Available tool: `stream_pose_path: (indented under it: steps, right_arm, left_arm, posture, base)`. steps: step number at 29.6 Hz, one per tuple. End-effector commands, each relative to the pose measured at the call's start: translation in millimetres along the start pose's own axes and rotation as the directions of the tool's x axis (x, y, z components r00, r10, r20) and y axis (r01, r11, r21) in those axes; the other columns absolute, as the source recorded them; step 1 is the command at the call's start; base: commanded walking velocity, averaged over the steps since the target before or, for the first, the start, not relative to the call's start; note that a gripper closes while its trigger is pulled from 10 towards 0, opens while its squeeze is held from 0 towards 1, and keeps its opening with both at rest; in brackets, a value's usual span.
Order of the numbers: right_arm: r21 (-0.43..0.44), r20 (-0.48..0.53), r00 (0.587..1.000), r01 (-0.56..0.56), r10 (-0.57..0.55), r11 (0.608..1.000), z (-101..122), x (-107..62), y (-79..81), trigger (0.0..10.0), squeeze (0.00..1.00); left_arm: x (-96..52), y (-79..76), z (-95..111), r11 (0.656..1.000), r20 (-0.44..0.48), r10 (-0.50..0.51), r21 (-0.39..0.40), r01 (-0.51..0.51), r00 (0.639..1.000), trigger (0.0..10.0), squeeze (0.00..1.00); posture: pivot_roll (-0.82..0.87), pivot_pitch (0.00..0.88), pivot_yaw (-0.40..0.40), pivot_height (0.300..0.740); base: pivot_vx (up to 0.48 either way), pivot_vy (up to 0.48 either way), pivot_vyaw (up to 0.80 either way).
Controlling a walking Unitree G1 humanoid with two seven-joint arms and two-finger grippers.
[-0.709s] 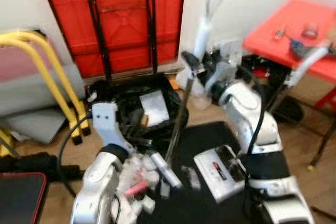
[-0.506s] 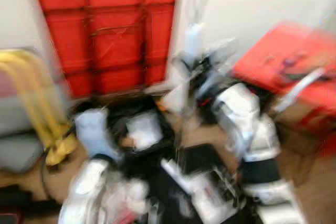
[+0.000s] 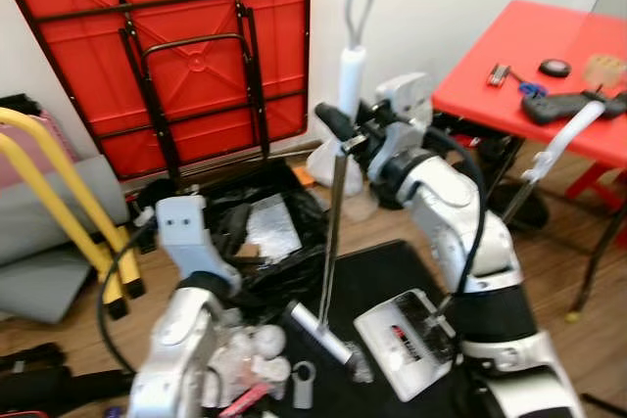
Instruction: Sweep floor
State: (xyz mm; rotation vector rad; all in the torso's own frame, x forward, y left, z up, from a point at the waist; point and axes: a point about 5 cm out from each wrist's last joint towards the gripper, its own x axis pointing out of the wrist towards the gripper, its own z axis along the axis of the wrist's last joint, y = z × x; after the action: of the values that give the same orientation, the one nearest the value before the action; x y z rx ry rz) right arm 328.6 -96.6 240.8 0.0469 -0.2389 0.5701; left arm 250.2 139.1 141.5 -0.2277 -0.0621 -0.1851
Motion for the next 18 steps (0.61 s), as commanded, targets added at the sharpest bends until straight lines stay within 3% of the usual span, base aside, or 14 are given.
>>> stream_pose_path:
  steps: [1,4,18]
  right_arm:
    - [0.013,0.061,0.998,-0.018,0.017,1.000,12.3,-0.1,3.3,10.0,0.00]
    - [0.031,0.069,0.997,-0.023,0.020,0.999,12.7,-0.2,4.1,10.0,0.00]
    - [0.065,0.101,0.994,-0.036,0.030,0.997,16.4,0.2,7.4,10.0,0.00]
  left_arm:
    - [-1.8,-0.9,-1.2,1.000,-0.013,-0.011,0.006,0.011,1.000,10.0,0.00]
    - [-2.2,-1.4,-1.5,1.000,-0.014,-0.014,0.007,0.014,1.000,10.0,0.00]
    - [-3.2,-2.2,-1.5,1.000,-0.020,-0.024,0.001,0.024,1.000,10.0,0.00]
  posture:
    - [-0.08,0.000,-0.035,0.740]
    - [-0.08,0.000,-0.036,0.740]
    - [-0.07,0.000,-0.032,0.740]
  base:
    - [0.000,0.000,0.00]
    - [0.000,0.000,0.00]
    - [0.000,-0.352,0.00]
